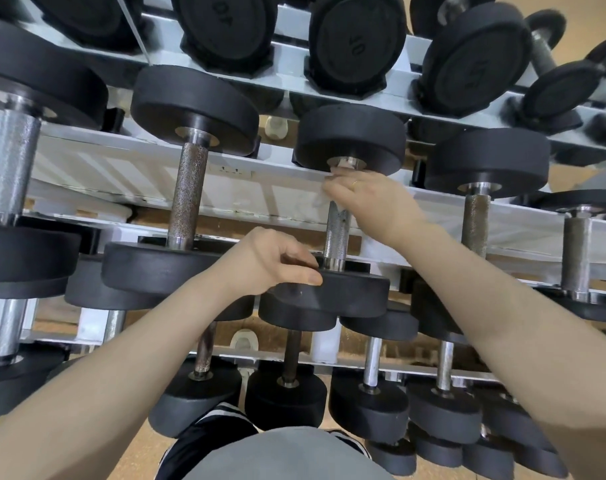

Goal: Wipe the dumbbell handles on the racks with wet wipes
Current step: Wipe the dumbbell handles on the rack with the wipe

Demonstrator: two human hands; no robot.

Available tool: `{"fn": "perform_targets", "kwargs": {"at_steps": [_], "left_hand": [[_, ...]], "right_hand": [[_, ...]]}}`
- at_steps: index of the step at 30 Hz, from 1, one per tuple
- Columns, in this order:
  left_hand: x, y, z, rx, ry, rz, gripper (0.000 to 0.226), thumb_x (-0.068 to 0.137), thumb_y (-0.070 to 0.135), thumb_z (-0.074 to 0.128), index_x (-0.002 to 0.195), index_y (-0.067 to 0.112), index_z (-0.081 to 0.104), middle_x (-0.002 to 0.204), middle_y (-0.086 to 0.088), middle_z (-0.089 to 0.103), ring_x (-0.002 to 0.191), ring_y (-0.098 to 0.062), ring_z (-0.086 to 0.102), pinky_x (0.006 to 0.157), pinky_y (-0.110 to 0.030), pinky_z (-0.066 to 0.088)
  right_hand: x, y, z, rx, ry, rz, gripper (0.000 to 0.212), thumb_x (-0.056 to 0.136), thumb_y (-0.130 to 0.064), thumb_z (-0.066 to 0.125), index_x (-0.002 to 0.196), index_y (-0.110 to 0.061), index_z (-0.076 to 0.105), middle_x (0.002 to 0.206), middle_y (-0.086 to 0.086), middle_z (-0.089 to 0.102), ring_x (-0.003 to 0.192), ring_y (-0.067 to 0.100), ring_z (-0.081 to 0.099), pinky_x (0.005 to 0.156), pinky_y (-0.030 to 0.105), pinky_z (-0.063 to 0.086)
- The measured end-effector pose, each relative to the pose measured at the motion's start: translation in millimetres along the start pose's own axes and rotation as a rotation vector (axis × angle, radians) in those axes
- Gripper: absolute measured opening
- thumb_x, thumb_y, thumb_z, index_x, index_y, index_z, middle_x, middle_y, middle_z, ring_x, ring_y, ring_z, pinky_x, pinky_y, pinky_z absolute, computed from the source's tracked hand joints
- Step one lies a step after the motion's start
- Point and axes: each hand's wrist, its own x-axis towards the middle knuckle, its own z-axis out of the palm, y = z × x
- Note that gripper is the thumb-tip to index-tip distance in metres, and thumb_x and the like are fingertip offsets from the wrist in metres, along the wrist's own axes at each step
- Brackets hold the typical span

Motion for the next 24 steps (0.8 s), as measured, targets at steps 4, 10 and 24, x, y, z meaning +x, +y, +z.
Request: {"fn": "perform_targets", "kwargs": {"at_steps": [4, 10, 24], "left_hand": [[-1, 2, 0, 0.046, -0.008, -0.005, 0.017, 0.072, 0.029, 0.075, 0.088, 0.023, 0.074, 0.079, 0.020, 0.065, 0.075, 0.006, 0.059, 0.073, -0.011, 0.043], [1, 2, -1, 0.051, -0.013, -0.013, 0.016, 0.072, 0.028, 0.075, 0.087, 0.022, 0.075, 0.080, 0.014, 0.068, 0.075, -0.001, 0.061, 0.074, -0.018, 0.048], [-2, 0, 0, 0.035, 0.028, -0.009, 0.021, 0.070, 0.029, 0.077, 0.090, 0.023, 0.074, 0.080, 0.021, 0.065, 0.075, 0.008, 0.059, 0.073, -0.008, 0.042]], "right_hand": [[-19, 1, 3, 0.028, -0.079, -0.103, 0.042, 0.068, 0.011, 0.052, 0.107, 0.001, 0.066, 0.113, 0.017, 0.066, 0.105, 0.035, 0.063, 0.089, 0.044, 0.047], [-25, -4, -7, 0.336, -0.109, 0.012, 0.029, 0.082, -0.004, 0.056, 0.109, -0.001, 0.067, 0.111, 0.018, 0.067, 0.104, 0.036, 0.063, 0.088, 0.044, 0.049], [-26, -15, -16, 0.178, -0.534, -0.030, 0.027, 0.094, -0.018, 0.051, 0.117, -0.024, 0.061, 0.121, -0.002, 0.060, 0.111, 0.022, 0.056, 0.088, 0.039, 0.049]]}}
